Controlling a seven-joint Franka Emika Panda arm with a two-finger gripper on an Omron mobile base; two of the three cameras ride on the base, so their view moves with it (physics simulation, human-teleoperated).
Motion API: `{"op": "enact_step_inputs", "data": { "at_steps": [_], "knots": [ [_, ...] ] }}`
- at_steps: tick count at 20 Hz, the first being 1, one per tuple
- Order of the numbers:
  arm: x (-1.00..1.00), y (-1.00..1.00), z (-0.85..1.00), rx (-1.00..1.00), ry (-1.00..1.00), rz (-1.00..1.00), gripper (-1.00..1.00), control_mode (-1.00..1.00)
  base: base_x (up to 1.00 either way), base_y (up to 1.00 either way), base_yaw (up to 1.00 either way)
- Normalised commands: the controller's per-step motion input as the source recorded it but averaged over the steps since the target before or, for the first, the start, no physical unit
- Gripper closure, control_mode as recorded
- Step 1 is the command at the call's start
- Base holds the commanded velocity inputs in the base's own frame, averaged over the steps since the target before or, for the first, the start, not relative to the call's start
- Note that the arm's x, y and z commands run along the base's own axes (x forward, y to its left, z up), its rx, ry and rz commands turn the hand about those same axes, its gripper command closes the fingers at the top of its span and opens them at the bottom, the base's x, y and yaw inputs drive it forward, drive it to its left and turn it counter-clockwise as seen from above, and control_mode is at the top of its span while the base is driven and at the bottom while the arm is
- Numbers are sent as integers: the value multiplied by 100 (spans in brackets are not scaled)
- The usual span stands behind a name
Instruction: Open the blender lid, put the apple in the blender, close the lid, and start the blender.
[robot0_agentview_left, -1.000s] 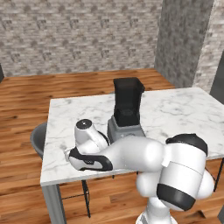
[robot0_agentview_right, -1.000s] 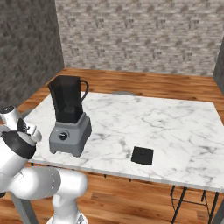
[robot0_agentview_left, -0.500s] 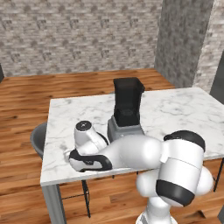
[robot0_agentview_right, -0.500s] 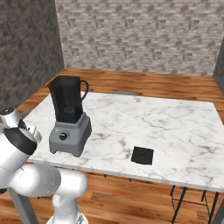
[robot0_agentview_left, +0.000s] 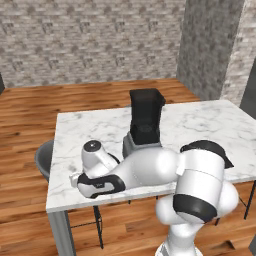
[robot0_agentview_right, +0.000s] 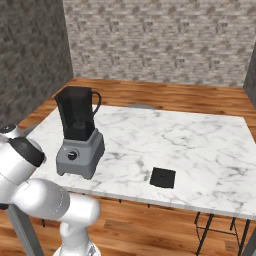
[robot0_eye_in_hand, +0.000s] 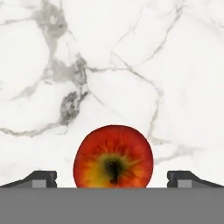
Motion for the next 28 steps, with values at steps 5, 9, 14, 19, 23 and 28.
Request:
{"op": "enact_step_inputs", "data": {
  "at_steps": [5,9,14,19,23,28],
  "knots": [
    [0,-6,-21,2,0,0,-100,-100,0,0,0],
    [0,-3,-24,0,1,0,100,-100,0,0,0],
    [0,0,0,2,0,0,100,-100,0,0,0],
    [-4,-2,54,2,-10,0,100,-100,0,0,0],
    [-13,-21,99,5,-18,0,100,-100,0,0,0],
    [-6,-22,100,2,-19,0,100,-100,0,0,0]
  ]
}}
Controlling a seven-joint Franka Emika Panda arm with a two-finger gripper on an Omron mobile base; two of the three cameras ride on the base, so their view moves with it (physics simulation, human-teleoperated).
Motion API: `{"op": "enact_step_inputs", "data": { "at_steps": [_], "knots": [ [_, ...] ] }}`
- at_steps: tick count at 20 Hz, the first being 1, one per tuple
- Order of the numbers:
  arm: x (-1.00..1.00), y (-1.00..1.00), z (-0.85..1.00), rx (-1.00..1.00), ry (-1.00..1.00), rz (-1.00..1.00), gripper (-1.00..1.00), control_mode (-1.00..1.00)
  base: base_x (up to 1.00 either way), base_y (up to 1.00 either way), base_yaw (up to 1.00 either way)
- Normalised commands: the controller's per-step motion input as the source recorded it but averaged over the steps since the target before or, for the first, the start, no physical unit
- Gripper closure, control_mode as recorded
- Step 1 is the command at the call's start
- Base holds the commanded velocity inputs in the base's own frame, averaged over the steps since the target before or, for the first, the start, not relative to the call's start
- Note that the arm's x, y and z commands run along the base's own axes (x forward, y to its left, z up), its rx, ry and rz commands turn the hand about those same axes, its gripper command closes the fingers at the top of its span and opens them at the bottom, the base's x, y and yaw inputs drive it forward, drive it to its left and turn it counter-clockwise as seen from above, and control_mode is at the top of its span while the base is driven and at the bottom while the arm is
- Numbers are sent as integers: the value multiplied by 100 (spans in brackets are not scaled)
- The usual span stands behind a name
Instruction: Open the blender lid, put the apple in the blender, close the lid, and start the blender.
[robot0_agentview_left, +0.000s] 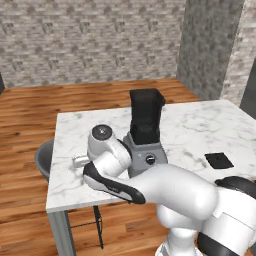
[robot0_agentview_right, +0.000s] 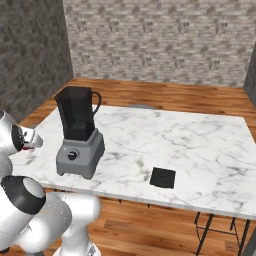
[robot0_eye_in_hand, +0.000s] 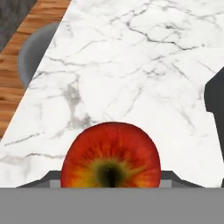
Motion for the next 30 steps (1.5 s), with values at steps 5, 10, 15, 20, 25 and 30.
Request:
{"op": "enact_step_inputs", "data": {
  "at_steps": [5,10,15,20,25,30],
  "knots": [
    [0,-6,100,0,-15,0,100,-100,0,0,0],
    [0,-17,100,0,-10,-1,100,-100,0,0,0],
    [0,-41,100,0,-11,-4,100,-100,0,0,0],
    [0,-47,100,0,-14,-4,100,-100,0,0,0],
    [0,-48,88,0,-12,-4,100,-100,0,0,0],
    [0,-59,62,0,-3,-4,100,-100,0,0,0]
  ]
}}
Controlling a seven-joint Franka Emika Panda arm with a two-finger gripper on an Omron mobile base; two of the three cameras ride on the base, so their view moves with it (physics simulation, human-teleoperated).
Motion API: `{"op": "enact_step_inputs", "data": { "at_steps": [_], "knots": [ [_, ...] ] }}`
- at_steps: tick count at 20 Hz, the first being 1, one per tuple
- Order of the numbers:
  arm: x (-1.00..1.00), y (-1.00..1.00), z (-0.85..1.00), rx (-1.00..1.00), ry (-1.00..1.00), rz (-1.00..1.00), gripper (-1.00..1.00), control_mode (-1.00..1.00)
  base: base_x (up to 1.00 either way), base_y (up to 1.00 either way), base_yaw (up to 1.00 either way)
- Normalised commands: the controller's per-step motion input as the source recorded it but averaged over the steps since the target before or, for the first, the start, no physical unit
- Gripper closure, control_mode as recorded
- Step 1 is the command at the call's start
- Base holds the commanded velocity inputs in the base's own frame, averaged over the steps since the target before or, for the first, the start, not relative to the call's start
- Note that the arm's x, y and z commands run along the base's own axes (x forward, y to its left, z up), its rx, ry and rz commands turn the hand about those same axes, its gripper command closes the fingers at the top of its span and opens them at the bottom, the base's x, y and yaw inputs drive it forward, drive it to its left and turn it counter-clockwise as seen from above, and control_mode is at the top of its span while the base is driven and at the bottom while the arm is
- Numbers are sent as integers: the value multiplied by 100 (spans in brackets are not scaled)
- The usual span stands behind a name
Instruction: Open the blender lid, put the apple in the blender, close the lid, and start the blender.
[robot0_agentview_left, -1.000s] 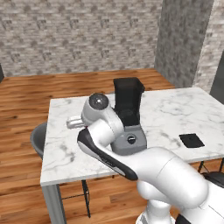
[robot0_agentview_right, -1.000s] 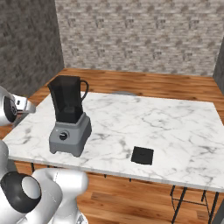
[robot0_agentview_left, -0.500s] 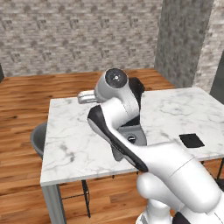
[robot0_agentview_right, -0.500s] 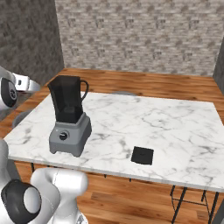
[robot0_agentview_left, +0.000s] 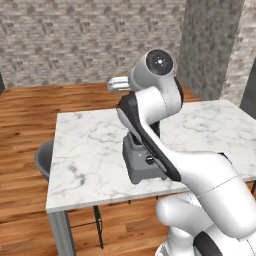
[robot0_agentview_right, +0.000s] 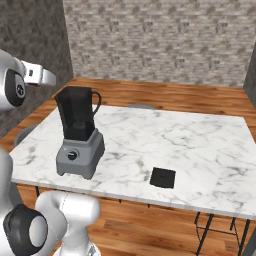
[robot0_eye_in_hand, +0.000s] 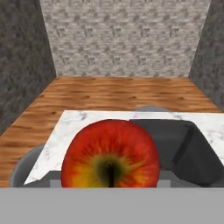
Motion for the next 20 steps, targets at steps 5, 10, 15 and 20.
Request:
{"op": "enact_step_inputs", "data": {
  "at_steps": [5,10,15,20],
  "knots": [
    [14,-65,7,3,5,-2,100,-100,0,0,0],
    [37,-46,-14,3,18,0,100,-100,0,0,0],
    [40,-15,-34,0,22,0,100,-100,0,0,0],
    [38,0,-45,0,23,0,100,-100,0,0,0]
  ]
}}
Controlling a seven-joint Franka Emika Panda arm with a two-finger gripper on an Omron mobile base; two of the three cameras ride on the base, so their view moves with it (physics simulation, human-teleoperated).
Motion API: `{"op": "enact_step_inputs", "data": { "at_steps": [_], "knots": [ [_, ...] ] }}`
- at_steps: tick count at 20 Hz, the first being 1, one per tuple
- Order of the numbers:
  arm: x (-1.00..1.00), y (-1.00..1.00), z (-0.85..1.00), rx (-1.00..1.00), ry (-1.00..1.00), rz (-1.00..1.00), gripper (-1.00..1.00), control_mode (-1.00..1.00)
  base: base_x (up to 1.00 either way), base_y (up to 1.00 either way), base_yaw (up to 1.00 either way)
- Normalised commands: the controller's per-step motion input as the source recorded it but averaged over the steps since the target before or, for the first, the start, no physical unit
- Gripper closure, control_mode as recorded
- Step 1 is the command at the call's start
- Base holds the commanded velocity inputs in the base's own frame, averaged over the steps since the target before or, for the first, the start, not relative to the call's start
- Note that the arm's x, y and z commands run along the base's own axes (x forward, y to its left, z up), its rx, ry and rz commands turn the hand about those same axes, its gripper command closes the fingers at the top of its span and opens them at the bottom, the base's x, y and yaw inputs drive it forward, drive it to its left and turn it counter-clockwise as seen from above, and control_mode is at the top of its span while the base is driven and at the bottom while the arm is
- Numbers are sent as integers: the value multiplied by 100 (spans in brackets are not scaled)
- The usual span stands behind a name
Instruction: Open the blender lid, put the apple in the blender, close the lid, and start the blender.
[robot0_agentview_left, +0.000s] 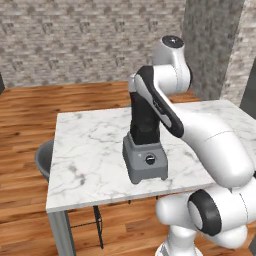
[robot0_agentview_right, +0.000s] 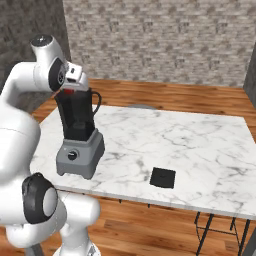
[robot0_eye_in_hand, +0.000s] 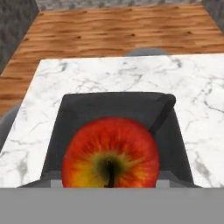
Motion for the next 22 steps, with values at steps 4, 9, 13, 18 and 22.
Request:
{"op": "enact_step_inputs", "data": {
  "at_steps": [4,9,13,18,22],
  "knots": [
    [36,0,-39,0,19,0,100,-100,0,0,0],
    [17,0,-37,0,15,0,100,-100,0,0,0],
    [0,0,-51,-1,13,0,100,-100,0,0,0],
    [0,0,-65,-3,14,0,100,-100,0,0,0],
    [0,0,-66,-4,10,0,-100,-100,0,0,0]
  ]
}}
